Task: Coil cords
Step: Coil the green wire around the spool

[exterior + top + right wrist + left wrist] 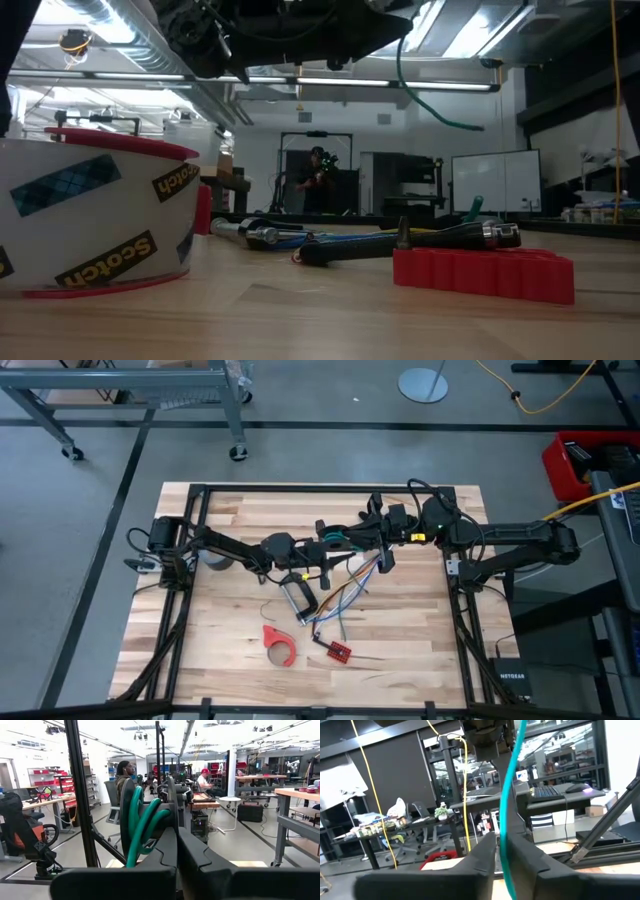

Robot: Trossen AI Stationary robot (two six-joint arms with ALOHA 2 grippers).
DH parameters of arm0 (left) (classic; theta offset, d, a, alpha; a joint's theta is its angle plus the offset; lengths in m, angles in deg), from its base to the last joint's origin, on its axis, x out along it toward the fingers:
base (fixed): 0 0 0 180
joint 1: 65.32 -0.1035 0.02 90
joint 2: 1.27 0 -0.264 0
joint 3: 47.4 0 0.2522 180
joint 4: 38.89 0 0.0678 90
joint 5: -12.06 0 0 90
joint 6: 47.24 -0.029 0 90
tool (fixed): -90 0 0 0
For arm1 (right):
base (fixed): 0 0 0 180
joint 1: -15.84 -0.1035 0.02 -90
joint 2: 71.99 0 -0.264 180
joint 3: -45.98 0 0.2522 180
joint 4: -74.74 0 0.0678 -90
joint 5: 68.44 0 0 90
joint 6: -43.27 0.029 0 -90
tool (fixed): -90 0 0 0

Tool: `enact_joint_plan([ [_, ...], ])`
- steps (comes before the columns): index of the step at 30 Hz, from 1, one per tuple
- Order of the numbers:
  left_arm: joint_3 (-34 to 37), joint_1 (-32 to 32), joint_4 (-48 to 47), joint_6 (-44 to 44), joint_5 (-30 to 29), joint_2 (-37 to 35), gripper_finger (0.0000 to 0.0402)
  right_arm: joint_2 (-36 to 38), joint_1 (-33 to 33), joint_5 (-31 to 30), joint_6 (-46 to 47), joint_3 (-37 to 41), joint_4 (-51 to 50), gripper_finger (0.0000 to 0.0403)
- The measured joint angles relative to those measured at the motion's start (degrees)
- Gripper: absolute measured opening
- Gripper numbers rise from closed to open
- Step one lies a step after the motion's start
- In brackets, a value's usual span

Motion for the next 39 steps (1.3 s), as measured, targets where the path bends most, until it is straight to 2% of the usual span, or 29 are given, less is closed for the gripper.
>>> enact_joint_plan([
  [7, 0.00, 0.00, -0.37, 2.88, -0.06, -0.01, 0.0004, 0.00, 0.03, -0.08, -0.34, 0.00, 0.00, 0.0002],
  [11, 0.00, -0.53, -3.92, 6.79, -2.61, -0.09, 0.0003, -0.02, 0.09, -0.49, -0.66, 0.00, -0.22, 0.0002],
  [16, 0.00, -1.64, -9.22, 11.83, -3.34, -0.11, 0.0002, 0.00, 0.09, -7.71, -3.23, 0.00, -3.56, 0.0002],
  [21, 0.00, -2.60, -18.33, 16.99, -3.77, -0.87, 0.0001, 0.00, 0.07, -16.56, -5.07, 0.00, -12.20, 0.0002],
  [27, 0.00, -3.24, -31.64, 18.00, -11.97, -3.70, 0.0001, 0.00, 0.07, -24.90, -6.23, 0.00, -19.99, 0.0003],
  [35, 0.00, -3.48, -49.39, 18.32, -27.19, -10.62, 0.0000, -0.42, 0.04, -25.15, -6.15, 0.07, -25.44, 0.0003],
  [39, 0.02, -3.48, -53.62, 18.32, -31.15, -14.93, 0.0000, -1.89, 0.04, -25.80, -6.10, 0.52, -25.76, 0.0003],
])
